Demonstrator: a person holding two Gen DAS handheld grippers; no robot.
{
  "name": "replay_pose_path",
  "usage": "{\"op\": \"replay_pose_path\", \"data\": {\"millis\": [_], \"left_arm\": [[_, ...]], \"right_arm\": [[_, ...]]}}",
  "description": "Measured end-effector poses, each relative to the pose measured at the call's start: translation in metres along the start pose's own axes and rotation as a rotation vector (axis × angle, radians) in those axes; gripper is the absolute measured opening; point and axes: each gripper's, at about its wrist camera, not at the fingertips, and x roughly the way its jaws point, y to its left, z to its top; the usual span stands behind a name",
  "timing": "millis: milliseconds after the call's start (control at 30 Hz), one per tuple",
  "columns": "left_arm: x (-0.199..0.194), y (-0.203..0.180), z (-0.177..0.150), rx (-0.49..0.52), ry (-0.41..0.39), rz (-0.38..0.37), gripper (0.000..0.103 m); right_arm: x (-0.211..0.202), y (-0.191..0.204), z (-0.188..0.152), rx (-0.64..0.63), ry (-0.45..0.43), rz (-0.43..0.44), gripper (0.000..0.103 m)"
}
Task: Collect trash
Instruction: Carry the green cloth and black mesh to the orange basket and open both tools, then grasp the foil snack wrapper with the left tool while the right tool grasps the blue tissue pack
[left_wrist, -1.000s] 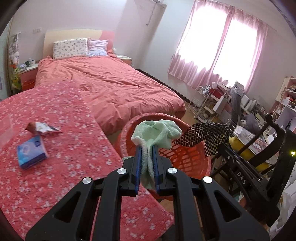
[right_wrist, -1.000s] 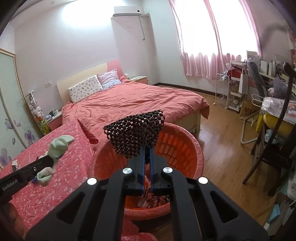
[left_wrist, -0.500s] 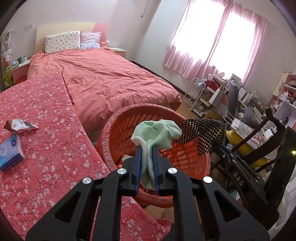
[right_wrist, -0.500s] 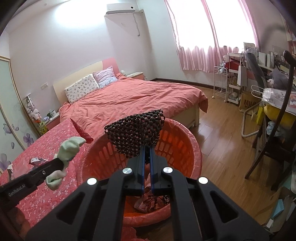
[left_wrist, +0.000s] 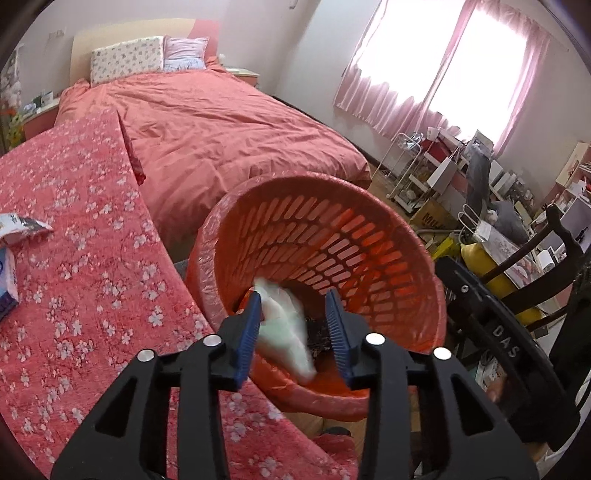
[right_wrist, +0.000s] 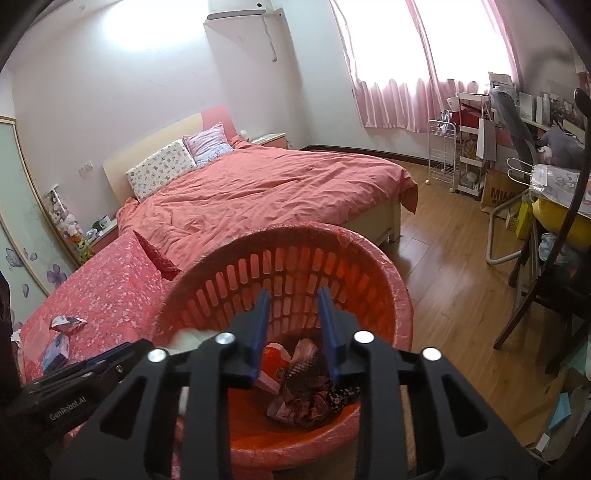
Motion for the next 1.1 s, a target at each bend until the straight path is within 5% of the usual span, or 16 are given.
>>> {"op": "replay_pose_path", "data": {"millis": [267, 600, 1100], "left_arm": [[-0.014, 0.017, -0.006, -0.012, -0.006, 0.046, 0.051], [-0.055, 0.059, -0.019, -0.013, -0.051, 0.214, 0.055], [-0.157, 0.172, -0.048, -0.187, -0.174, 0.463, 0.067]], "right_arm": [[-0.004, 0.001, -0.010, -0.009, 0.013, -0.025, 0.044], [-0.022, 0.030, -0.013, -0.061, 0.001, 0.000, 0.058], [-0.053, 0.129, -0.032, -0.196, 0.012, 0.128, 0.067]]}}
